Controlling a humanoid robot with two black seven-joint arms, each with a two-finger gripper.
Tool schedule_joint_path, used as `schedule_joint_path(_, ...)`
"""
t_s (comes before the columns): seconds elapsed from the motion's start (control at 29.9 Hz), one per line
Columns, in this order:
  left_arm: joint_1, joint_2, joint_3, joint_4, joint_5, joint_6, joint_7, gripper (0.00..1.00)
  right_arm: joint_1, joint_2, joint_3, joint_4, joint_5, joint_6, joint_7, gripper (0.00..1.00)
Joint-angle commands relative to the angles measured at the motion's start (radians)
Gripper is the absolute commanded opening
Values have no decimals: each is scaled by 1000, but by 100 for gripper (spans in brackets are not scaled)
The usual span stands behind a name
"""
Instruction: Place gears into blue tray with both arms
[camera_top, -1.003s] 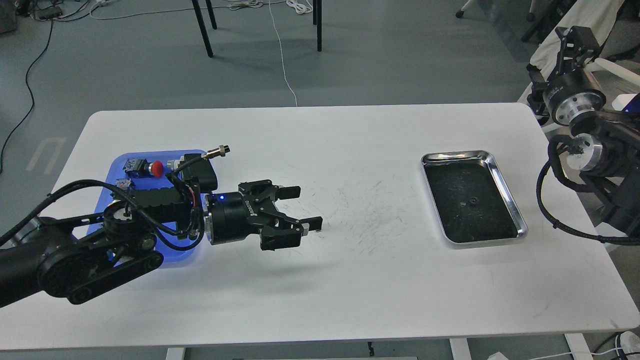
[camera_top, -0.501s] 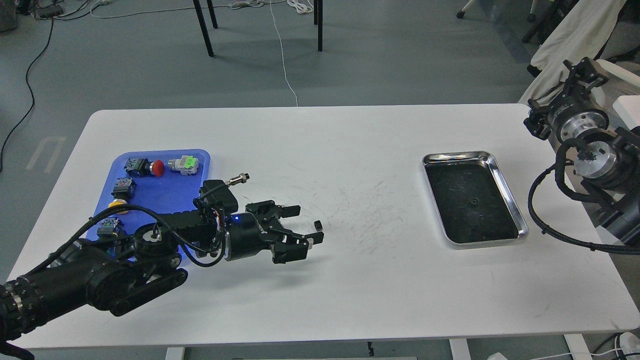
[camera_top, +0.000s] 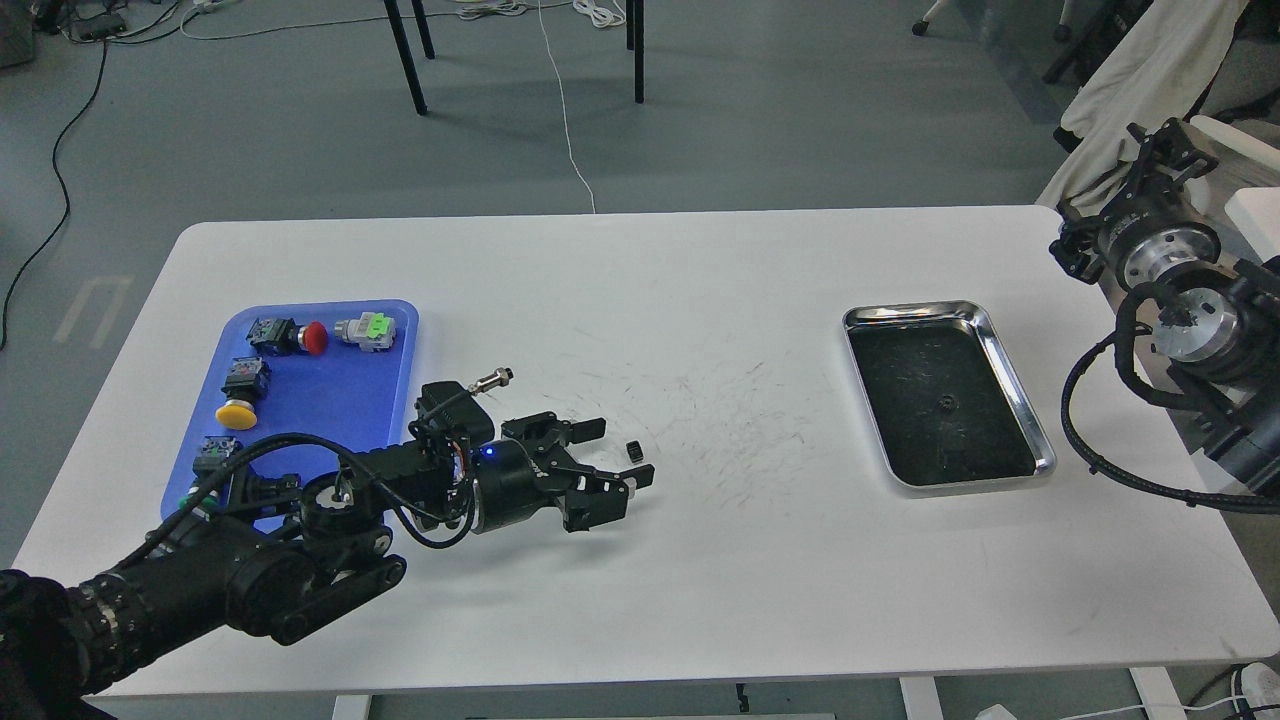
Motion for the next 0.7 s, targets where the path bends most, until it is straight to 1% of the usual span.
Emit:
schedule_joint_path(0.0, -10, -9, -1, 6, -2, 0, 0, 90, 0, 0, -4, -2, -4, 0, 3, 97)
schedule_joint_path(0.1, -13, -19, -1, 14, 2, 2, 0, 89, 0, 0, -5, -2, -4, -2, 14, 97)
schedule_joint_path(0.2, -13, -60, -1, 72, 2, 7, 0, 88, 0, 0, -7, -2, -5, -2, 15, 97)
schedule_joint_path(0.47, -17, -122, 8, 196, 4, 53, 0, 80, -2, 0, -7, -1, -18, 0, 18, 97)
schedule_joint_path(0.57, -17, -126, 21, 209, 4, 72, 0, 78, -3, 0, -7, -1, -18, 0, 18, 97)
schedule_joint_path(0.67, -16, -126, 33, 241, 2, 91, 0, 72, -6, 0, -7, -2, -19, 0, 21, 97)
